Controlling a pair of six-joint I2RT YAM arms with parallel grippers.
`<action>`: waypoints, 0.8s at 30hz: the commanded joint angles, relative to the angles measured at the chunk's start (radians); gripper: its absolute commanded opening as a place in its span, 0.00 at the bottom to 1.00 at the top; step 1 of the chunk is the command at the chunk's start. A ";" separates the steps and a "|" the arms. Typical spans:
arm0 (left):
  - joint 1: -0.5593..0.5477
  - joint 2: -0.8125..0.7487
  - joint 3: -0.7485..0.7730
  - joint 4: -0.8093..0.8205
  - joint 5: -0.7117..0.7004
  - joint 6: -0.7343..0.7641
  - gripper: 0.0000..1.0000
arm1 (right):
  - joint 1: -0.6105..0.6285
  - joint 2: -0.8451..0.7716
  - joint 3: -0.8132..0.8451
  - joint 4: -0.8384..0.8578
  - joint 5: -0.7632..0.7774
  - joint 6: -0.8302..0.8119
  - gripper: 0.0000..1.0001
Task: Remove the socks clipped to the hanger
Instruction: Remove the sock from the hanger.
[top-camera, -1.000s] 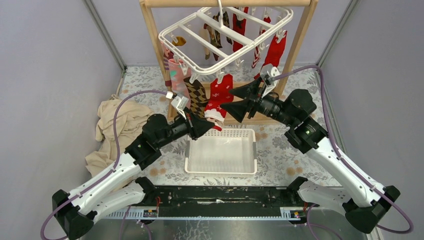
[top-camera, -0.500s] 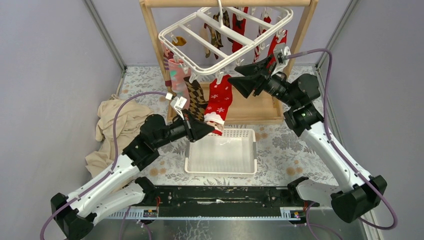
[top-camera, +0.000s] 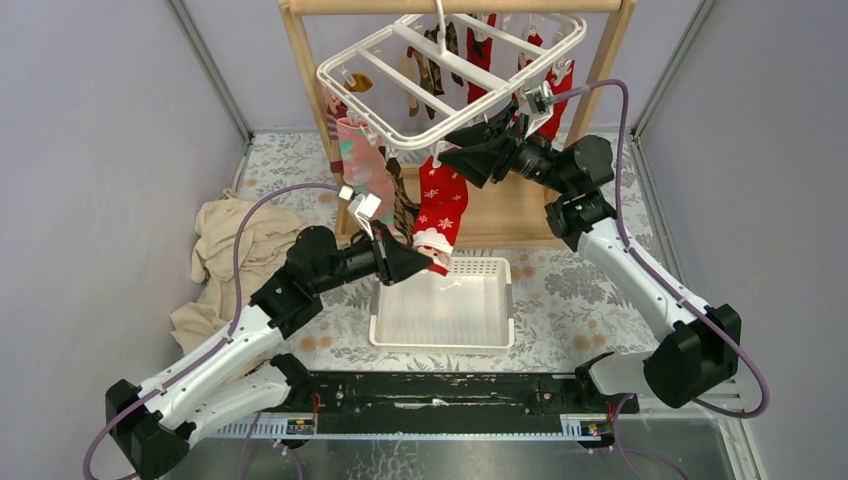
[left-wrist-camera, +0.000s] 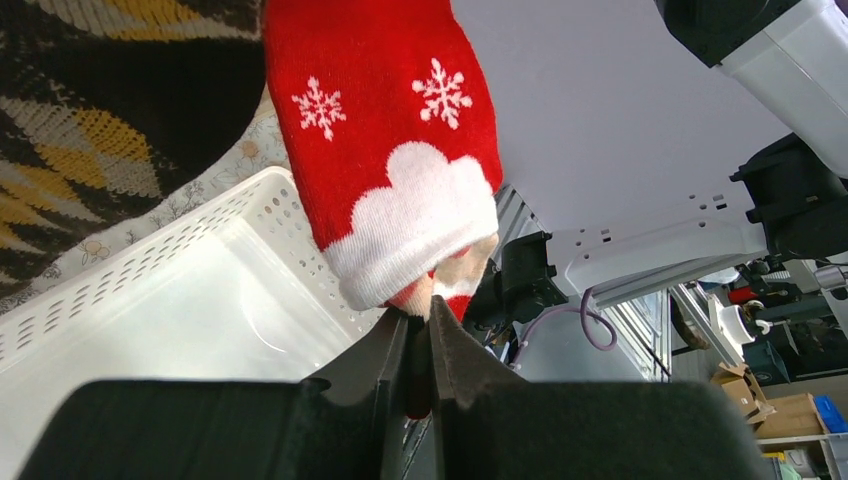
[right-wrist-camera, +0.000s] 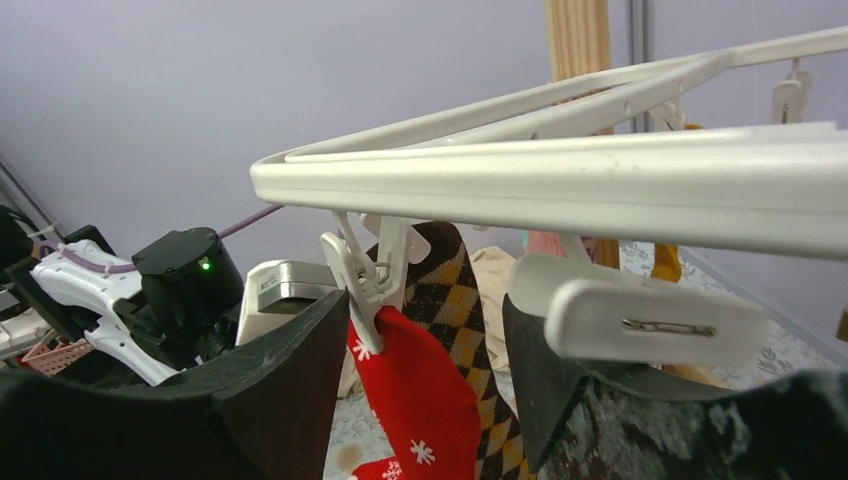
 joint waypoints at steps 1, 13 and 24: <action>0.010 0.008 0.027 0.018 0.034 -0.002 0.16 | -0.005 0.011 0.040 0.184 -0.055 0.080 0.64; 0.016 0.046 0.024 0.029 0.054 0.003 0.16 | -0.004 0.072 0.076 0.298 -0.097 0.185 0.61; 0.024 0.090 0.005 0.057 0.064 0.005 0.15 | -0.004 0.120 0.057 0.448 -0.093 0.319 0.63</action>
